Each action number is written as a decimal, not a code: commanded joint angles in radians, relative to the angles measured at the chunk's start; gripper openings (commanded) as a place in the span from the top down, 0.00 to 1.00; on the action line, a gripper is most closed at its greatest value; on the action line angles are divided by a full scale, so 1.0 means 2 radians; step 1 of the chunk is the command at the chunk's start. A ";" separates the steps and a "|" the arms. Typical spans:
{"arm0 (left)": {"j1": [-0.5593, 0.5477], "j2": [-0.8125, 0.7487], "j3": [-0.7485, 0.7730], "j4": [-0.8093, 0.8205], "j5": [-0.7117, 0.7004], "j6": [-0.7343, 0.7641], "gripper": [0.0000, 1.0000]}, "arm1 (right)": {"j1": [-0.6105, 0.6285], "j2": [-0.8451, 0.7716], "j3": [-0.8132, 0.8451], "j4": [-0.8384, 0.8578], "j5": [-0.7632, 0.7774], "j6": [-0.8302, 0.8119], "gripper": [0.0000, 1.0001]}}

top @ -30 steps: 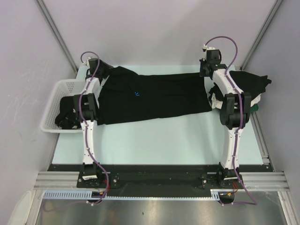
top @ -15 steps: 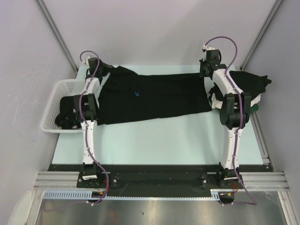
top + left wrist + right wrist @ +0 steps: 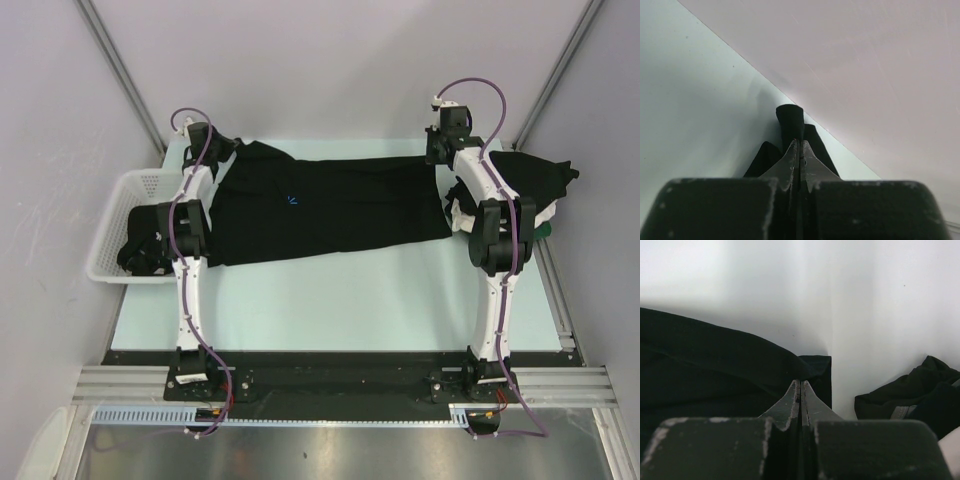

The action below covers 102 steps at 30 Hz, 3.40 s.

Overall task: Fold and stack the t-shirts
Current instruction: Grap the side of the flattened tshirt furthest away from the robot with both arms, then fold the other side of the tshirt into a rectangle

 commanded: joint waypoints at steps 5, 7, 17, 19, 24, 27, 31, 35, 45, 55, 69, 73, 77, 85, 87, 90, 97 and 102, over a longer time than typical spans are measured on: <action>-0.008 -0.048 -0.057 0.049 0.050 0.020 1.00 | 0.005 -0.008 0.003 -0.002 -0.005 0.004 1.00; -0.012 -0.066 -0.063 0.049 0.055 0.037 1.00 | 0.005 -0.008 0.004 -0.004 -0.005 0.005 1.00; -0.018 -0.144 -0.098 0.033 0.091 0.113 1.00 | -0.022 -0.018 0.008 -0.019 0.017 0.008 1.00; -0.018 -0.162 -0.105 0.029 0.097 0.119 1.00 | -0.031 -0.022 0.006 -0.022 0.017 0.008 1.00; -0.018 -0.208 -0.140 0.022 0.103 0.149 1.00 | -0.039 -0.034 -0.004 -0.018 0.013 0.021 1.00; -0.018 -0.240 -0.155 0.016 0.110 0.168 1.00 | -0.039 -0.035 -0.004 -0.020 0.010 0.026 1.00; -0.018 -0.263 -0.167 -0.020 0.125 0.189 1.00 | -0.039 -0.041 -0.007 -0.021 0.007 0.030 1.00; -0.018 -0.294 -0.213 -0.034 0.145 0.206 1.00 | -0.039 -0.050 -0.007 -0.027 0.002 0.038 1.00; -0.014 -0.386 -0.316 -0.046 0.159 0.239 1.00 | -0.039 -0.059 -0.015 -0.038 0.007 0.039 1.00; 0.014 -0.388 -0.281 -0.003 0.143 0.194 1.00 | -0.039 -0.027 0.006 -0.024 -0.002 0.024 1.00; 0.036 -0.358 -0.243 0.028 0.142 0.156 1.00 | -0.039 0.078 0.135 0.015 -0.033 0.011 1.00; 0.037 -0.363 -0.247 0.025 0.143 0.161 1.00 | -0.039 0.080 0.160 0.038 -0.052 0.011 1.00; 0.041 -0.378 -0.257 0.021 0.151 0.166 1.00 | -0.039 0.071 0.175 0.040 -0.063 0.011 1.00; 0.057 -0.424 -0.293 -0.009 0.162 0.187 1.00 | -0.040 0.038 0.137 0.035 -0.071 0.011 1.00; 0.061 -0.431 -0.300 -0.012 0.162 0.190 1.00 | -0.039 0.035 0.132 0.037 -0.070 0.011 1.00; 0.068 -0.442 -0.309 -0.016 0.174 0.189 1.00 | -0.052 0.035 0.131 0.035 -0.072 0.011 1.00; 0.075 -0.470 -0.338 -0.041 0.201 0.195 1.00 | -0.052 0.015 0.110 0.021 -0.073 0.012 1.00; 0.075 -0.486 -0.363 -0.059 0.208 0.208 1.00 | -0.056 0.005 0.091 0.022 -0.066 0.011 1.00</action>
